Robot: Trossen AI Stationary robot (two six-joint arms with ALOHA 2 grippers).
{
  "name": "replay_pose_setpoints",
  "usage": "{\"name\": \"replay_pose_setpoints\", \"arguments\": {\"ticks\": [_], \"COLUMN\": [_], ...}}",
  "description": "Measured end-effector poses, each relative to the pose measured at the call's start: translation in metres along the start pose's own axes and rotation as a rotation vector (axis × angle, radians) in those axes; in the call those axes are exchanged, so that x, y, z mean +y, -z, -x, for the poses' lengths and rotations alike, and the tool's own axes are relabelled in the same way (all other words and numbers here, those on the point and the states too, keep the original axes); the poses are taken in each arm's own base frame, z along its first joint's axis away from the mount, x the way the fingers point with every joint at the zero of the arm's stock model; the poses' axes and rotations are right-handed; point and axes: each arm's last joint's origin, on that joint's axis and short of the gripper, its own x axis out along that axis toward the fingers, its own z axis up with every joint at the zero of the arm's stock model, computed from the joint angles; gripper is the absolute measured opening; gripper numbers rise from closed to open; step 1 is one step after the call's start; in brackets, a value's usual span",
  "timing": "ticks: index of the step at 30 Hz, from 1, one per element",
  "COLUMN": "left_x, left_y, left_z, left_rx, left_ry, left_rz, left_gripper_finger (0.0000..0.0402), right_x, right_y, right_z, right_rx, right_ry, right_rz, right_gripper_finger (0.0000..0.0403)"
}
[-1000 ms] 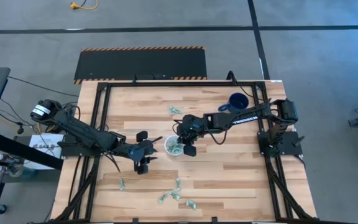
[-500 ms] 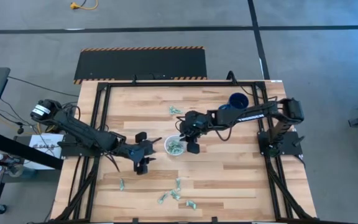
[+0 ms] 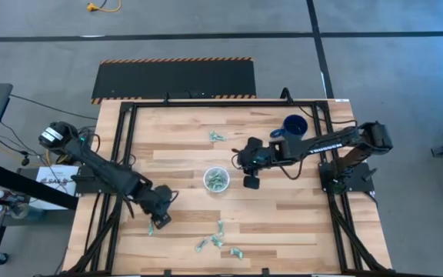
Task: Pick and place items into bin
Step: Put the stevia packet into the transparent bin
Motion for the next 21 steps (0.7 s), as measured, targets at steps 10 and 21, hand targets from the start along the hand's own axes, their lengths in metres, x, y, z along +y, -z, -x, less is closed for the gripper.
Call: {"name": "replay_pose_setpoints", "arguments": {"ticks": [10,21], "left_x": [-0.006,-0.001], "left_y": [0.027,0.031], "left_z": [-0.003,-0.005], "left_rx": [0.142,0.057], "left_ry": [-0.022,-0.099], "left_rz": [0.359,0.554], "left_gripper_finger": [0.0132,0.0132], "right_x": [-0.009,-0.009], "right_y": [0.019,0.014], "right_z": [-0.003,-0.004], "right_rx": [0.05,0.009], "right_ry": [0.152,0.156], "right_rz": [-0.048,0.04], "right_gripper_finger": [0.0082,0.0082]}}
